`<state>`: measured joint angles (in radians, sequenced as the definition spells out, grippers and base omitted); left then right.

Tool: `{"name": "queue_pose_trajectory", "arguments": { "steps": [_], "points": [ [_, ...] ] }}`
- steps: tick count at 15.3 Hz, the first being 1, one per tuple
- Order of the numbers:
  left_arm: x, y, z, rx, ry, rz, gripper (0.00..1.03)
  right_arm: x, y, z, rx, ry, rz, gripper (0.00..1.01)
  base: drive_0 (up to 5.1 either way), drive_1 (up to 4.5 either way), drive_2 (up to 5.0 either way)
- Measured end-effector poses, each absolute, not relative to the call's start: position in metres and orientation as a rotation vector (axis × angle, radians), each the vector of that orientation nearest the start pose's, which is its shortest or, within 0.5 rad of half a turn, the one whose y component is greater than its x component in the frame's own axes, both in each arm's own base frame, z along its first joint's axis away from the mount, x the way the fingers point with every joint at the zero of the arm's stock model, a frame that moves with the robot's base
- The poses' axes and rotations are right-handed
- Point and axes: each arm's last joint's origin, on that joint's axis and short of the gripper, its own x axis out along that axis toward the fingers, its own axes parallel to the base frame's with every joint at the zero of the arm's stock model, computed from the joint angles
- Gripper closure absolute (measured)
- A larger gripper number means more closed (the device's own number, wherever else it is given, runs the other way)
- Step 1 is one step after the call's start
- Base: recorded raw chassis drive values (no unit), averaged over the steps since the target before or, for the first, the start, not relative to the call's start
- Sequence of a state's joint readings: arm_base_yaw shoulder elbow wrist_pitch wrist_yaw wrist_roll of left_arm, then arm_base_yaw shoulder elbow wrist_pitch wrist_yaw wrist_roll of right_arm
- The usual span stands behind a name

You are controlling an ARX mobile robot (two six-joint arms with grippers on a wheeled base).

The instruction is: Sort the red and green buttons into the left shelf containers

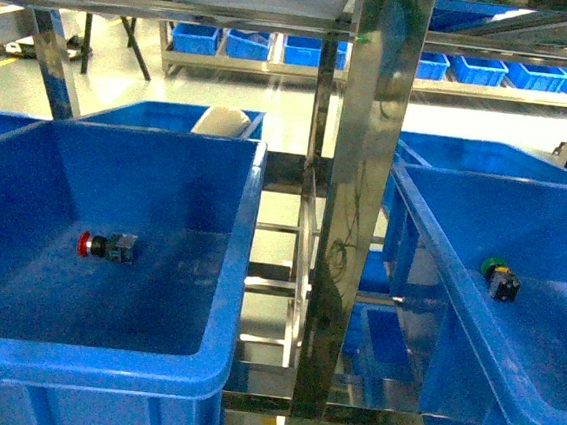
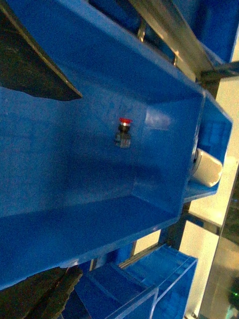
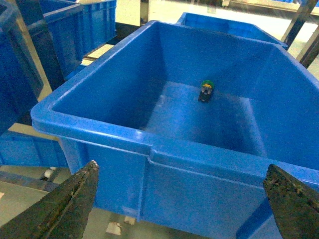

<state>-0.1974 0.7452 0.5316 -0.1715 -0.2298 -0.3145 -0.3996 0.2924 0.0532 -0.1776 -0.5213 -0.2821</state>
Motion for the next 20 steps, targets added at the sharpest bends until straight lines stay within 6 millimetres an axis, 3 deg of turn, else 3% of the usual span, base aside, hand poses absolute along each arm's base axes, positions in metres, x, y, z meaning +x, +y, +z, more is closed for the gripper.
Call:
{"name": "queue_pose_trajectory", "arguments": {
  "steps": [9,16,17,18,19,20],
  "points": [
    [0.116,-0.025,0.265,-0.229,0.299,0.037,0.05,0.102,-0.027,0.142,-0.093,0.352,0.173,0.03,0.0,0.0,0.0],
    [0.114,-0.025,0.266,-0.255,0.304,0.017,0.05,0.102,-0.027,0.142,-0.093,0.353,0.173,0.03,0.0,0.0,0.0],
    [0.115,-0.025,0.266,-0.248,0.215,0.013,0.09,0.102,-0.026,0.144,-0.112,0.279,0.127,0.07,0.0,0.0,0.0],
    [0.112,-0.021,0.258,-0.193,0.063,-0.005,0.21,0.097,-0.02,0.158,-0.143,0.041,0.046,0.2,0.0,0.0,0.0],
    [0.11,-0.017,0.243,-0.12,0.008,-0.001,0.34,0.095,-0.016,0.165,-0.101,-0.034,0.026,0.33,0.0,0.0,0.0],
    [0.108,-0.014,0.235,-0.072,-0.013,0.01,0.47,0.096,-0.014,0.161,-0.046,0.01,-0.005,0.46,0.0,0.0,0.0]
  ]
}}
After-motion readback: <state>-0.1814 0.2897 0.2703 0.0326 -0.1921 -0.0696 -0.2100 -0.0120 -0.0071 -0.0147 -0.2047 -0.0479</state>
